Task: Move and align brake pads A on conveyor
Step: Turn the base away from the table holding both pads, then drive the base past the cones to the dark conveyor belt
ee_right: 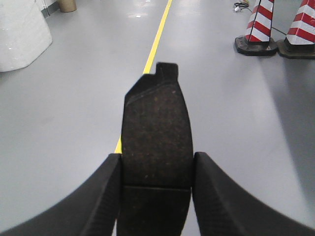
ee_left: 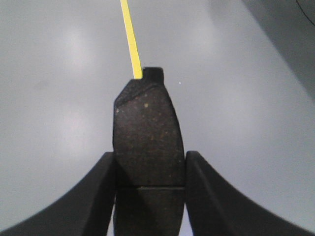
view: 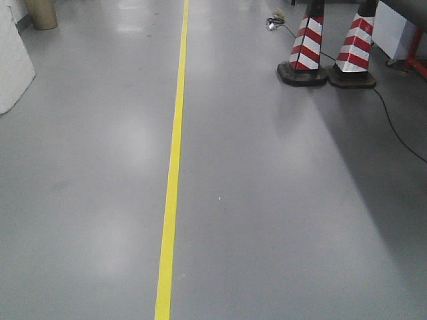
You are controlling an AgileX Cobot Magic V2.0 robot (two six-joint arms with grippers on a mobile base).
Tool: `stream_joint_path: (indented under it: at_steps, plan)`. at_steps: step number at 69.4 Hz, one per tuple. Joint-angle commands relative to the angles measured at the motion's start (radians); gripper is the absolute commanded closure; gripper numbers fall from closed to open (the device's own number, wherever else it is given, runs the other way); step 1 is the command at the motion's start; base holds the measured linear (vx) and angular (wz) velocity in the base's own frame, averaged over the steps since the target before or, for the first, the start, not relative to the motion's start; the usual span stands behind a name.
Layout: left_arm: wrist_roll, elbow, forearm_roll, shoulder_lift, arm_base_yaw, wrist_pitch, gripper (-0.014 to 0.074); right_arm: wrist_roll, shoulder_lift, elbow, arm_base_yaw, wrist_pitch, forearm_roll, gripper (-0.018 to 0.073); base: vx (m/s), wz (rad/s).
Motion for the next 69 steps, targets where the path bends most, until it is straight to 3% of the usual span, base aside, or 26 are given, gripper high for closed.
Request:
stream_joint_path:
  at_steps: [1, 69]
  plan:
    - [-0.005, -0.029, -0.015, 0.004, -0.005, -0.083, 0.0603, -0.008, 0.006, -0.029, -0.004, -0.099, -0.009, 0.0566, 0.69, -0.03]
    - [-0.005, -0.029, -0.015, 0.004, -0.005, -0.084, 0.0603, -0.008, 0.006, -0.029, -0.004, -0.099, -0.009, 0.0566, 0.71, 0.0]
